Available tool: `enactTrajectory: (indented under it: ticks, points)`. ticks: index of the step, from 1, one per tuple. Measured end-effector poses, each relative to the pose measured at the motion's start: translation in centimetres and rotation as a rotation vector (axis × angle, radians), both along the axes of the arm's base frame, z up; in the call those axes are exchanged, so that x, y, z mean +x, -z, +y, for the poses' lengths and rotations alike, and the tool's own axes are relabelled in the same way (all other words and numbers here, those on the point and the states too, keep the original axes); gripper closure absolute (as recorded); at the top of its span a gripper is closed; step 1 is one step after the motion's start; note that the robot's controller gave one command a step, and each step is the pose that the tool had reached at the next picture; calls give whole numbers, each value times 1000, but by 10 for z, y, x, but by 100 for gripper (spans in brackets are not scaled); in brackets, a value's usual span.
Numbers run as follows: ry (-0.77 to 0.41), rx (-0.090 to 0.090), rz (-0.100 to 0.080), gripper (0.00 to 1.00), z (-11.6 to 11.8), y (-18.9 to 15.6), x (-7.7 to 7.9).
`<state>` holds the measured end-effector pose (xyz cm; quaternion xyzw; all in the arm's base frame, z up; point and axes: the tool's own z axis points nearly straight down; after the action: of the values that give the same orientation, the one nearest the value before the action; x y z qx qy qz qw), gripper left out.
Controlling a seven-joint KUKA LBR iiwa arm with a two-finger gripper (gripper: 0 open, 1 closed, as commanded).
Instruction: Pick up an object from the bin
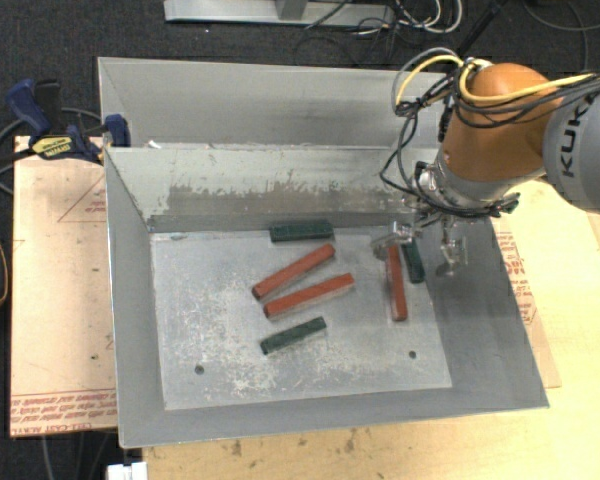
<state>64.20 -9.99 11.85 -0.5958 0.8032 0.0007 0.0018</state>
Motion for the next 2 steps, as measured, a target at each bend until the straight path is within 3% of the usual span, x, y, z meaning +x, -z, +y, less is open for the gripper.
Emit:
enactTrajectory:
  ticks: [1, 2]
  points:
    - [-249, 3, 0, 0, 7, 49, 6]
    - [-248, 0, -1, 100, 5, 48, 7]
